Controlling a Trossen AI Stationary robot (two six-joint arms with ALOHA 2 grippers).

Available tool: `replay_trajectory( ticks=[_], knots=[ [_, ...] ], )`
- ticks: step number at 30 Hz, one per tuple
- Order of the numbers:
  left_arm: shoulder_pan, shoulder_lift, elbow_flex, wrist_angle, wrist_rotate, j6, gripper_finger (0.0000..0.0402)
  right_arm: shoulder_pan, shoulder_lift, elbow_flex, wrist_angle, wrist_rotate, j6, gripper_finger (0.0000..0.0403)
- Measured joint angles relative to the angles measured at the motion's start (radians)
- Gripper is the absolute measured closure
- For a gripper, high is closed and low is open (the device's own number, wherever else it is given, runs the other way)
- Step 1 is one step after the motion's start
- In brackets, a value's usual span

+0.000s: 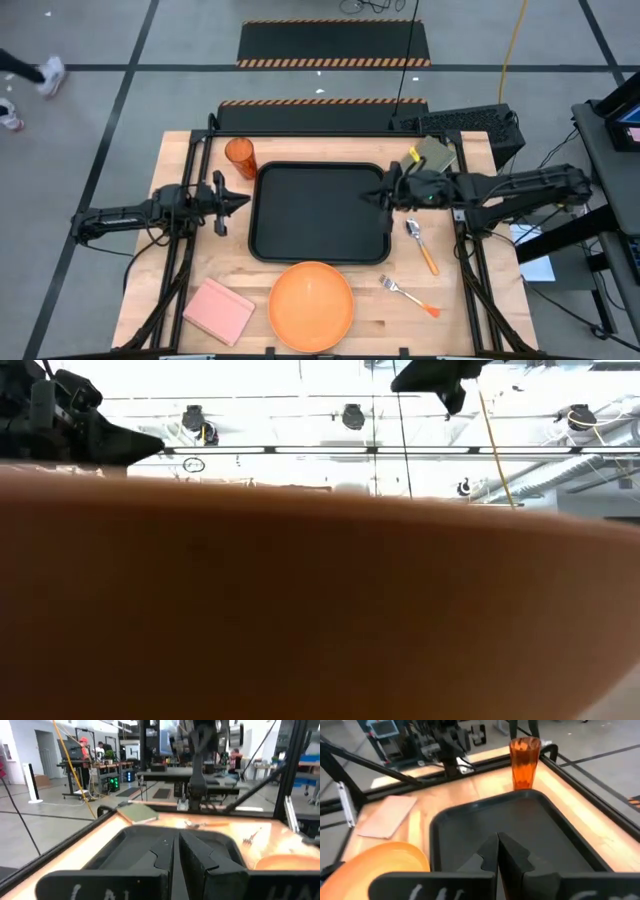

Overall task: Pick and place plate/cup/fork/spoon on tray
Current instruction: Put the red cup on the black tray

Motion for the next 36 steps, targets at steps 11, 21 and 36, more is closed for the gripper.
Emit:
replay_trajectory(
  ticks=[11,21,36],
  knots=[
    [0.0,0.179,0.209,-0.126,-0.046,-0.04,0.0369,0.06,0.019,-0.054,0.095,0.125,-0.064,0.0403],
    [0.0,0.56,0.561,-0.386,-0.131,-0.071,0.0369,0.06,0.019,-0.088,0.116,0.125,-0.106,0.0403],
    [0.021,1.035,1.117,-1.019,-0.226,-0.13,0.0362,0.058,0.019,-0.139,0.115,0.094,-0.106,0.0403]
  ],
)
